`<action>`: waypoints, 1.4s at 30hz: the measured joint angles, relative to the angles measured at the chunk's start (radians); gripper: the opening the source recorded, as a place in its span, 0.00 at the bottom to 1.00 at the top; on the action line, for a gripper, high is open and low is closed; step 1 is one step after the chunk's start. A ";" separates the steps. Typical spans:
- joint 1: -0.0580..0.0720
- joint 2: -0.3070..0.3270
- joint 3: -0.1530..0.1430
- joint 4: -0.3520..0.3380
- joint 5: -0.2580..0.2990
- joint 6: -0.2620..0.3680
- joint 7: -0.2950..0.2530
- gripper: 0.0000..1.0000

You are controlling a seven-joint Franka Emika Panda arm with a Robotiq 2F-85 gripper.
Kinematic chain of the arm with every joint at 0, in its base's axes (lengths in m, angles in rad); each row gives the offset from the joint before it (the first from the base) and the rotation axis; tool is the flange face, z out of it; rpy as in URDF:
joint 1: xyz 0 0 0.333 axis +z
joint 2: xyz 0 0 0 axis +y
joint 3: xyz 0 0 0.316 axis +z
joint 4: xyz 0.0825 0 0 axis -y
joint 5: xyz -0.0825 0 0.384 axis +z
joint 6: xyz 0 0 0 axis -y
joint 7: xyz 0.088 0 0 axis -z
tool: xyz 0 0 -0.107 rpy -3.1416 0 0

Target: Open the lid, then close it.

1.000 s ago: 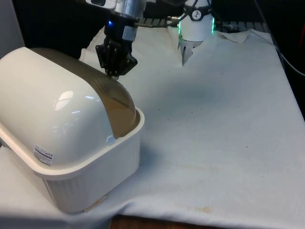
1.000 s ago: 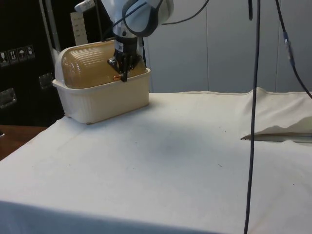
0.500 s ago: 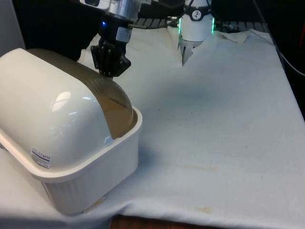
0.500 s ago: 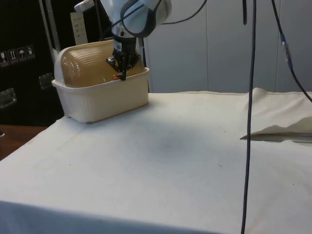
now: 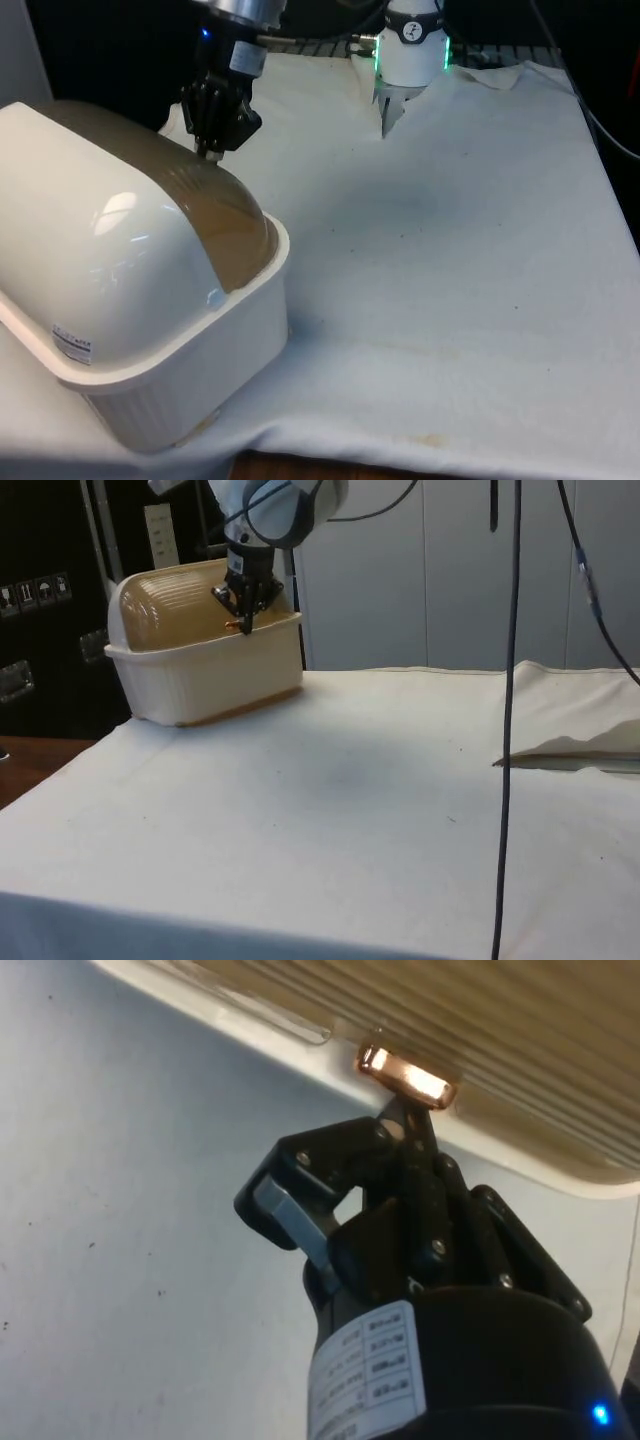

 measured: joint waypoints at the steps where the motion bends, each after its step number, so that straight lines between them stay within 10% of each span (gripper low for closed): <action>1: 0.000 0.000 -0.001 0.003 0.000 -0.002 0.003 0.00; 42: 0.000 -0.027 -0.018 0.123 0.000 -0.049 0.116 0.00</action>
